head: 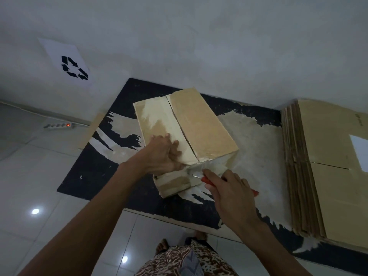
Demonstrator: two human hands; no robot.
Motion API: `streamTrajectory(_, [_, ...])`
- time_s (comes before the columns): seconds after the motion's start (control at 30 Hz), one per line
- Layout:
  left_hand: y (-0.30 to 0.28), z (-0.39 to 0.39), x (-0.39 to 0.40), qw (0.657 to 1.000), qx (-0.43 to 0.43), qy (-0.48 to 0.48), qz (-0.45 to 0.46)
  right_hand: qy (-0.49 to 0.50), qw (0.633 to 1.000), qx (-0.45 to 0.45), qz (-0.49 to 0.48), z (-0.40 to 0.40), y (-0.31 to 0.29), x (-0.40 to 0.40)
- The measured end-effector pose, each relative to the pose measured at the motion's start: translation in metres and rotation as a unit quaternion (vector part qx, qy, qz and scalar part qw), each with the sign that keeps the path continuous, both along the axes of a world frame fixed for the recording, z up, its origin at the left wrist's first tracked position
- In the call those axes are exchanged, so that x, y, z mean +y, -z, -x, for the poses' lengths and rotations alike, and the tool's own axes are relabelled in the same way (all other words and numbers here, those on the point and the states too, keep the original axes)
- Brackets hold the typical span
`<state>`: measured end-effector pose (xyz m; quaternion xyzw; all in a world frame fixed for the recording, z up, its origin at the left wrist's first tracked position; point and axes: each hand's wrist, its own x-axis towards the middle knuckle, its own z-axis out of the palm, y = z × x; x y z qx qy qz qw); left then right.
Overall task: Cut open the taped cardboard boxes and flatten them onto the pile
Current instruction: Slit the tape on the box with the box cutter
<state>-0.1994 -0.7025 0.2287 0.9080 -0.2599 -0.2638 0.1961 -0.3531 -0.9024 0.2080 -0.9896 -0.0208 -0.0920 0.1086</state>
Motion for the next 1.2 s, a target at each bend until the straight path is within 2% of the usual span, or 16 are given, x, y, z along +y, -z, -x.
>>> streamTrajectory(0.1, [0.001, -0.002, 0.003, 0.999, 0.017, -0.018, 0.023, 0.002, 1.000, -0.012, 0.006, -0.001, -0.002, 0.004])
streamTrajectory(0.33, [-0.002, 0.001, 0.003, 1.000, 0.022, -0.009, -0.006, 0.017, 0.999, -0.006, 0.038, -0.009, -0.002, 0.011])
streamTrajectory(0.5, [0.007, 0.006, 0.003, 0.997, 0.002, 0.043, -0.065, 0.026, 0.995, 0.029, 0.089, -0.008, 0.001, 0.002])
streamTrajectory(0.67, [0.014, 0.011, -0.003, 0.994, -0.013, 0.072, -0.085, 0.036, 0.990, 0.062, 0.117, -0.007, 0.010, -0.015])
streamTrajectory(1.07, [0.012, 0.012, 0.004, 0.993, -0.016, 0.082, -0.086, 0.043, 0.991, 0.068, 0.103, -0.009, 0.009, -0.031])
streamTrajectory(1.2, [0.014, 0.015, 0.002, 0.990, -0.032, 0.073, -0.113, 0.042, 0.992, 0.064, 0.100, -0.006, 0.005, -0.034])
